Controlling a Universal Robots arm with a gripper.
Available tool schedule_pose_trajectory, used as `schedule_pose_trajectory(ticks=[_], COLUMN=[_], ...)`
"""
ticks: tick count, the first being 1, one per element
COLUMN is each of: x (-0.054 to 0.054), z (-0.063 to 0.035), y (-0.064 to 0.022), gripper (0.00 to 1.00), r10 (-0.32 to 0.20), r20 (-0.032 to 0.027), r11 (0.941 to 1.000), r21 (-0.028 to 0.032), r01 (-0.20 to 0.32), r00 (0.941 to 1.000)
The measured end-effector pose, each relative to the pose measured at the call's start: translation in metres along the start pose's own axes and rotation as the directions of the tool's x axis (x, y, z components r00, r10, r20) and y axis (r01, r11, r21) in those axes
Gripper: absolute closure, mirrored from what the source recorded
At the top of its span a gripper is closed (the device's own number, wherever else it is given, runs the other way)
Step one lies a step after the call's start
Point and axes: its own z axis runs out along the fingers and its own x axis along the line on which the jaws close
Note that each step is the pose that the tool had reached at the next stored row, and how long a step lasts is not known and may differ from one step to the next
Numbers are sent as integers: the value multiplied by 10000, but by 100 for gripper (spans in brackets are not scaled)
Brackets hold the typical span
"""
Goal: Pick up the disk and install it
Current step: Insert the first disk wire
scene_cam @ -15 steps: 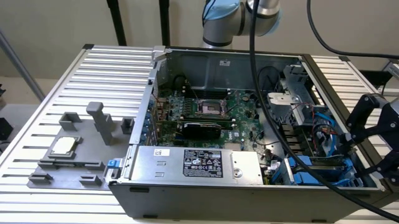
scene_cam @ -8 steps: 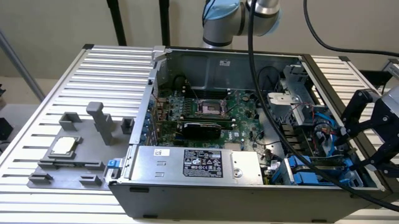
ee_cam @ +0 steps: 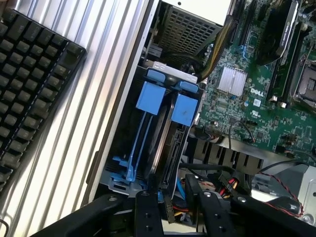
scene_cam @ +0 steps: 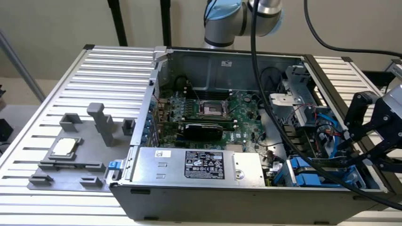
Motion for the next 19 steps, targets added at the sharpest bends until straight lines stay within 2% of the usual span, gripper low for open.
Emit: schedule_pose_trajectory(ticks=[6,8,9,14,15,17,19], x=[6,4,3,-14,-19,-38,-66], z=[-2,0,1,6,7,14,26], y=[-31,-34,-35,-37,-30,18,102], gripper=[65,67,74,76,83,84,84], r10=[-218,-294,-331,-462,-464,-463,-465], r20=[17,7,2,-15,-16,-15,-15], r11=[9998,9996,9995,9989,9989,9989,9989], r21=[-10,-10,-9,-13,-13,-13,-13], r01=[218,294,331,462,464,463,465], r00=[9998,9996,9995,9989,9989,9989,9989])
